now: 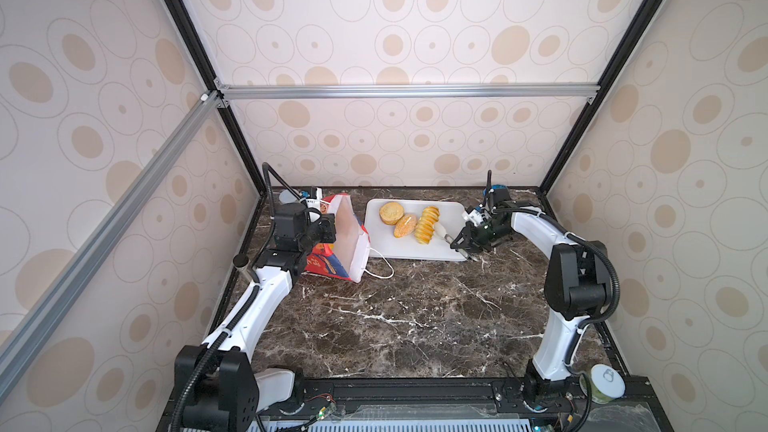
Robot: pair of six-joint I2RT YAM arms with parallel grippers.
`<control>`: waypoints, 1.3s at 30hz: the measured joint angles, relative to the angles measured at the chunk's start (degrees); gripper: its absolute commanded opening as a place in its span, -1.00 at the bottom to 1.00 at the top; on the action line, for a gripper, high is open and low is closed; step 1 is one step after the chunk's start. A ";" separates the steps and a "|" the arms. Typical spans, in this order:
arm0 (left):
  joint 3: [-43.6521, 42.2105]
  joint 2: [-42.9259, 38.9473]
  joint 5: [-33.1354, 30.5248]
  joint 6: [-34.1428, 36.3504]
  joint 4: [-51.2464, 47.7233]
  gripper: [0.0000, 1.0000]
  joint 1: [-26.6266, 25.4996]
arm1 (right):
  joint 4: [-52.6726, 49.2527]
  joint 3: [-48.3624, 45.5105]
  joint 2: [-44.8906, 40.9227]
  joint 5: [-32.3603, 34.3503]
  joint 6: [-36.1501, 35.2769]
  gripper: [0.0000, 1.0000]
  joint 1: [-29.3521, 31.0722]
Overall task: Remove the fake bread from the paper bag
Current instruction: 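Carry the yellow bread stack with the tongs over the white tray, then lower the bread stack onto the tray beside the buns and open the tongs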
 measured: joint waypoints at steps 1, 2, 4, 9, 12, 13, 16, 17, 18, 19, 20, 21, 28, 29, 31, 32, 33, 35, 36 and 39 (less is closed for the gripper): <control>-0.50 -1.22 0.07 0.04 -0.22 -1.00 0.00 | 0.00 0.52 0.66 0.04 0.00 -1.00 0.00; -1.07 -2.51 0.15 0.15 -0.35 -1.00 0.04 | 0.02 1.16 1.49 0.13 -0.02 -1.00 -0.02; -1.77 -4.55 0.33 0.20 -0.61 -1.00 0.09 | -0.07 2.23 2.80 0.09 -0.09 -0.87 0.00; -2.10 -6.58 1.05 0.90 -1.70 -1.00 0.11 | -0.26 3.54 4.63 -0.07 -0.46 -0.49 -0.02; -2.25 -6.80 2.29 2.08 -2.40 -1.00 0.11 | 0.00 3.45 4.48 -0.02 -0.13 -0.35 -0.02; -2.43 -6.97 2.86 2.51 -2.54 -1.00 0.11 | 0.22 3.15 4.24 0.00 0.04 -0.32 -0.02; -3.48 -8.13 4.90 3.87 -2.91 -1.00 0.11 | 1.01 1.03 1.90 -0.24 0.87 -0.26 -0.02; -3.91 -8.70 5.70 4.39 -3.13 -1.00 0.11 | 1.16 0.11 0.66 -0.33 1.20 -0.24 -0.02; -4.28 -9.27 6.36 5.05 -3.43 -1.00 0.11 | 1.33 -0.74 -0.61 -0.39 1.49 -0.24 -0.02; -4.52 -9.68 6.86 5.64 -3.78 -1.00 0.09 | 1.38 -1.49 -1.92 -0.39 1.64 -0.23 -0.02; -4.72 -10.03 7.28 6.25 -4.22 -1.00 0.09 | 1.38 -2.14 -3.19 -0.31 1.75 -0.23 -0.02; -4.96 -10.36 7.76 6.91 -4.70 -1.00 0.07 | 1.40 -2.91 -4.59 -0.24 1.81 -0.22 -0.02; -7.45 -12.92 9.14 10.23 -6.32 -1.00 -1.42 | 1.25 -5.44 -10.45 0.50 1.49 -0.21 -0.02; -7.50 -13.07 9.14 10.51 -6.67 -1.00 -1.77 | 1.29 -5.60 -10.51 0.61 1.49 -0.21 -0.02; -7.52 -13.40 9.05 10.95 -7.41 -1.00 -2.29 | 1.53 -6.27 -10.54 0.63 1.53 -0.21 -0.02; -7.58 -13.60 8.98 11.17 -7.78 -1.00 -2.49 | 1.55 -6.73 -10.60 0.61 1.53 -0.21 -0.02; -7.67 -13.84 8.83 11.32 -8.09 -1.00 -2.67 | 1.53 -7.23 -10.75 0.59 1.57 -0.21 -0.02; -7.85 -14.32 8.28 11.52 -8.52 -1.00 -2.91 | 1.27 -8.07 -11.58 0.48 1.68 -0.21 0.09; -7.89 -14.45 8.02 11.56 -8.68 -1.00 -3.02 | 1.11 -8.33 -12.41 0.22 1.77 -0.21 0.28; -7.93 -14.53 7.41 11.58 -8.92 -1.00 -3.37 | 0.20 -8.50 -16.35 -0.52 2.43 -0.20 2.12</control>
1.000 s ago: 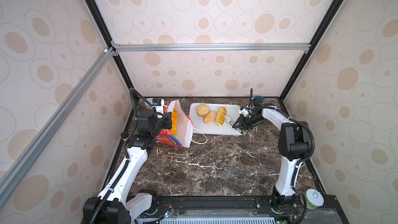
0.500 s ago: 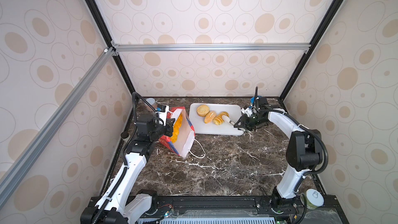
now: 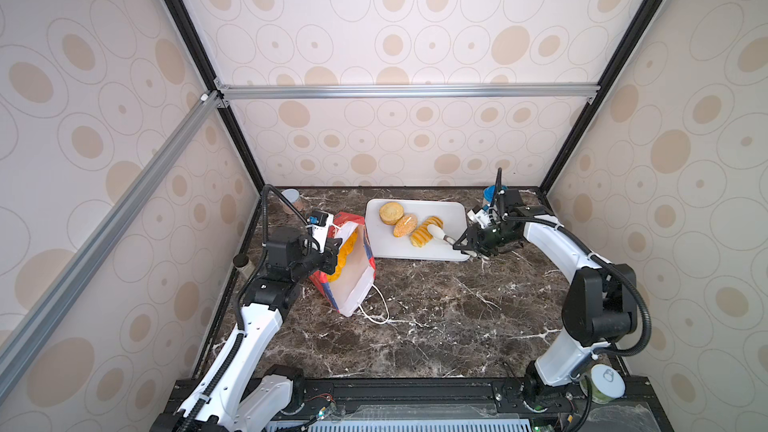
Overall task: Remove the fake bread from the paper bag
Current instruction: 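Lower the bread stack onto the tray beside the buns and open the tongs, then swing the open tongs with the right gripper back toward the bag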
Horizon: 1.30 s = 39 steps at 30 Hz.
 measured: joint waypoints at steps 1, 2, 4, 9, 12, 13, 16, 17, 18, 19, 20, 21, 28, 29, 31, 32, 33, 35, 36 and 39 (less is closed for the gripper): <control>-0.09 0.00 -0.22 0.00 -0.02 -1.00 -0.13 | -0.26 0.02 -1.84 -0.22 0.35 -0.20 1.22; -0.20 -0.02 -0.48 0.00 -0.02 -1.00 -0.33 | -0.59 0.02 -3.98 -0.42 0.76 -0.19 2.78; -0.44 -0.02 -0.90 0.00 -0.02 -1.00 -0.68 | -0.98 0.11 -8.20 -0.81 2.01 -0.19 6.69; -1.18 -0.04 -2.23 0.00 -0.02 -1.00 -1.36 | -1.51 0.09 -16.46 -1.73 7.10 -0.18 18.53; -1.49 -0.09 -3.06 0.02 -0.02 -1.00 -1.49 | 0.09 -1.14 -18.78 -1.66 11.74 -0.18 24.74; -1.51 -0.11 -3.28 0.02 -0.02 -1.00 -1.51 | 0.83 -1.66 -18.95 -1.64 13.05 -0.18 26.36; -1.55 -0.33 -3.80 0.02 -0.02 -1.00 -1.75 | 4.63 -4.26 -18.51 -1.53 17.62 -0.18 31.78; -1.62 -0.42 -3.98 0.02 -0.04 -1.00 -1.84 | 6.14 -5.16 -17.88 -1.55 19.04 -0.18 33.46; -1.73 -0.50 -4.07 0.07 -0.02 -1.00 -1.99 | 7.58 -5.79 -16.81 -1.60 20.35 -0.18 35.04; -1.86 -0.57 -4.17 0.09 -0.02 -1.00 -2.12 | 8.61 -6.05 -15.72 -1.62 21.16 -0.18 36.11; -2.03 -0.61 -4.24 0.17 -0.02 -1.00 -2.36 | 10.03 -6.10 -14.01 -1.81 22.18 -0.18 37.20; -2.14 -0.63 -4.31 0.22 -0.07 -1.00 -2.64 | 11.67 -6.10 -12.31 -2.01 22.99 -0.18 37.92; -2.75 -0.63 -5.40 1.07 -0.44 -1.00 -5.77 | 16.33 -2.03 0.61 -2.25 23.82 -0.15 38.64; -2.82 -0.63 -5.73 1.25 -0.42 -1.00 -6.16 | 16.65 -1.01 2.29 -2.23 23.69 -0.14 38.64; -2.99 -0.63 -6.16 1.33 -0.39 -1.00 -6.67 | 17.18 0.76 5.09 -2.36 23.56 -0.13 38.64; -3.13 -0.66 -6.38 1.33 -0.33 -1.00 -6.86 | 17.49 1.57 6.40 -2.47 23.47 -0.11 38.64; -3.28 -0.68 -6.45 1.33 -0.28 -1.00 -7.08 | 17.73 2.23 7.56 -2.60 23.45 -0.10 38.64; -3.74 -0.76 -6.73 1.31 -0.04 -1.00 -7.54 | 17.97 3.91 10.25 -2.93 23.28 -0.09 38.64; -3.93 -0.76 -6.78 1.31 0.13 -1.00 -7.76 | 17.99 4.59 11.39 -3.08 23.21 -0.08 38.64; -4.59 -0.76 -6.97 1.31 0.81 -1.00 -8.33 | 18.12 6.88 15.15 -3.54 23.04 -0.07 38.64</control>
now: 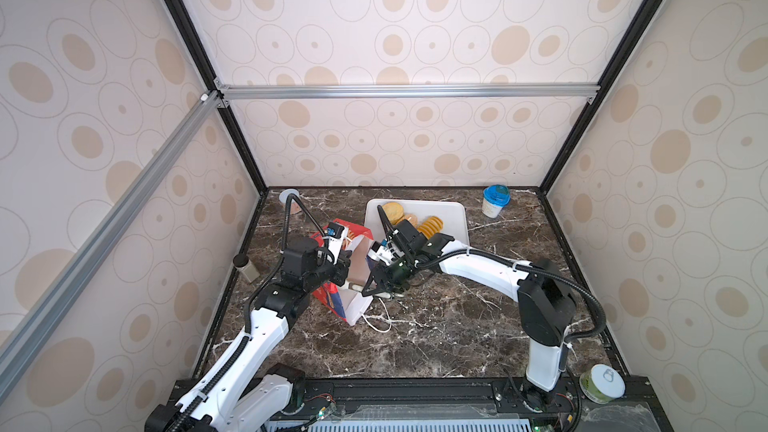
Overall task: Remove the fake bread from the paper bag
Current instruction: 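Swing the open tongs with the right gripper back toward the bag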
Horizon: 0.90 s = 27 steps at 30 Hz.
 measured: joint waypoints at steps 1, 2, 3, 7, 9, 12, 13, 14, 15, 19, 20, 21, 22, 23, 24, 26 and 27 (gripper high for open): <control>-0.20 0.00 -0.02 0.00 0.17 -1.00 -0.13 | -0.13 0.87 1.16 -0.15 -0.15 -0.06 0.00; -0.46 0.00 -0.02 -0.02 0.39 -1.00 -0.24 | -0.39 1.95 2.34 -0.17 -0.39 -0.05 0.00; -0.68 0.00 -0.02 -0.02 0.59 -1.00 -0.35 | -0.66 2.97 3.41 -0.11 -0.68 -0.04 0.00; -1.92 0.02 -0.04 -0.33 2.05 -1.00 -0.57 | -1.20 7.30 7.32 -0.44 -1.27 -0.03 0.00; -2.54 0.02 -0.13 -0.66 2.69 -1.00 -0.85 | -1.33 9.03 8.90 -0.83 -1.27 0.11 0.00; -3.19 0.07 -0.59 -1.05 2.71 -1.00 -1.18 | -1.49 11.67 11.80 -1.44 -1.42 0.03 0.07; -3.34 0.07 -0.76 -1.14 2.64 -1.00 -1.31 | -1.38 12.33 12.81 -1.66 -1.40 0.02 0.04; -3.45 0.07 -0.98 -1.16 2.47 -1.00 -1.42 | -1.07 12.74 13.75 -2.01 -1.22 0.02 0.04; -3.50 0.07 -1.25 -1.16 2.21 -1.00 -1.49 | -0.76 12.83 14.23 -2.25 -1.20 0.00 0.04; -3.65 -0.02 -2.14 -1.16 0.98 -1.00 -1.55 | 0.00 12.83 15.17 -2.62 -1.03 -0.29 0.09; -3.65 -0.13 -2.25 -1.14 0.81 -1.00 -1.66 | 0.13 12.83 15.17 -2.67 -0.96 -0.37 0.09; -3.65 -0.37 -2.47 -1.14 0.57 -1.00 -1.77 | 0.22 12.81 15.17 -2.71 -1.11 -0.45 0.09; -3.65 -0.70 -2.71 -1.14 0.24 -1.00 -1.84 | 0.26 12.76 15.17 -2.80 -1.31 -0.55 0.11; -3.65 -1.07 -3.04 -1.14 -0.11 -1.00 -1.86 | 0.39 12.52 15.17 -3.08 -1.64 -0.67 0.11; -3.65 -1.40 -3.37 -1.14 -0.37 -1.00 -1.86 | 0.55 12.24 15.13 -3.08 -1.81 -0.80 0.11; -3.74 -2.16 -4.22 -1.14 -1.03 -1.00 -1.86 | 0.74 10.91 14.64 -3.06 -2.75 -0.92 0.09; -3.85 -2.56 -4.57 -1.16 -1.29 -1.00 -1.90 | 0.59 10.19 14.19 -2.97 -3.28 -0.94 0.04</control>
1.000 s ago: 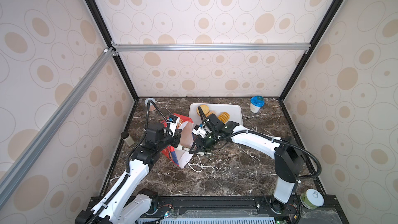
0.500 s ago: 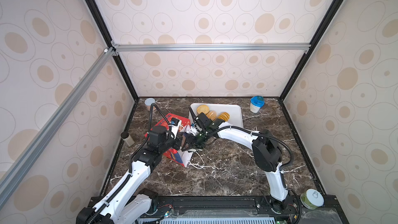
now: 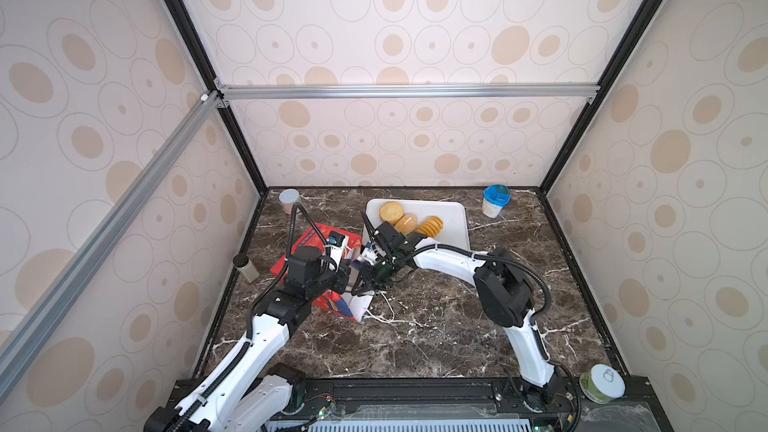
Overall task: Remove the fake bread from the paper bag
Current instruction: 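Swing the open tongs with the right gripper back toward the bag, then push the tongs down into the bag opening with the right gripper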
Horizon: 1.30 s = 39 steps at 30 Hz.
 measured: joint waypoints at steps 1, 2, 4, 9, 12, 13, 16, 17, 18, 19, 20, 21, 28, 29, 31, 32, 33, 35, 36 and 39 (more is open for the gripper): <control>-0.17 -0.48 -0.42 0.00 -0.31 -1.00 -0.09 | -0.52 -1.01 -0.74 0.35 -0.61 -0.96 0.00; -0.33 -0.94 -0.72 -0.09 -0.46 -1.00 -0.15 | -1.20 -2.27 -1.88 0.76 -1.42 -0.98 -0.02; -0.52 -1.66 -0.90 -0.37 -0.63 -1.00 -0.20 | -2.75 -4.42 -4.22 1.27 -2.78 -1.00 -0.26; -0.52 -1.16 -0.72 -0.46 -0.92 -1.00 -0.20 | -6.67 -9.66 -12.52 2.60 -6.25 -1.00 -0.96; -0.52 -1.03 -0.70 -0.46 -0.85 -1.00 -0.22 | -8.31 -11.50 -16.96 3.30 -8.22 -1.00 -1.60; -0.52 -1.03 -0.70 -0.46 -0.72 -1.00 -0.22 | -8.98 -11.82 -18.10 3.48 -8.98 -1.00 -1.77; -0.50 -1.03 -0.31 -0.46 -0.70 -1.00 -0.20 | -10.80 -11.98 -19.89 4.02 -10.91 -1.00 -2.12; -0.50 -1.03 -0.04 -0.42 -0.70 -1.00 -0.15 | -11.19 -11.98 -20.06 4.20 -11.39 -1.00 -2.16; -0.50 -1.03 0.26 -0.37 -0.74 -1.00 -0.15 | -11.43 -11.98 -20.06 4.35 -11.63 -1.00 -2.19; -0.50 -1.05 0.59 -0.20 -0.76 -1.00 -0.15 | -11.56 -12.07 -20.06 4.59 -11.76 -1.00 -2.21; -0.50 -1.09 0.87 0.15 -0.81 -1.00 -0.15 | -11.61 -12.17 -20.06 4.83 -11.76 -0.95 -2.21; -0.50 -1.16 1.05 0.59 -0.98 -1.00 -0.15 | -11.63 -12.17 -20.06 5.11 -11.72 -0.88 -2.21; 0.87 -1.40 0.87 6.14 -4.48 -1.00 -0.85 | -4.17 -14.51 -20.04 7.37 -8.17 -0.47 -2.21; 1.11 -1.20 0.90 7.04 -4.90 -1.00 -1.38 | -2.03 -15.67 -20.04 7.54 -7.21 -0.41 -2.21; 1.29 -1.01 0.87 8.50 -5.51 -1.00 -3.10 | 1.16 -17.51 -19.80 7.89 -5.62 -0.35 -2.21; 1.29 -0.92 0.92 9.18 -5.64 -1.00 -4.28 | 2.73 -18.08 -19.41 8.07 -4.92 -0.33 -2.21; 1.31 -0.76 0.98 9.70 -5.73 -1.00 -5.27 | 3.82 -18.18 -18.97 8.07 -4.48 -0.31 -2.21; 1.79 0.22 1.11 10.54 -6.21 -1.00 -6.99 | 7.08 -18.18 -17.57 7.91 -3.54 -0.24 -2.21; 2.21 1.01 1.01 10.73 -6.56 -1.00 -7.41 | 8.20 -18.03 -16.83 7.74 -3.28 -0.22 -2.27; 3.56 3.52 0.09 10.86 -7.80 -1.00 -7.85 | 9.62 -15.82 -13.62 6.64 -3.13 -0.16 -2.49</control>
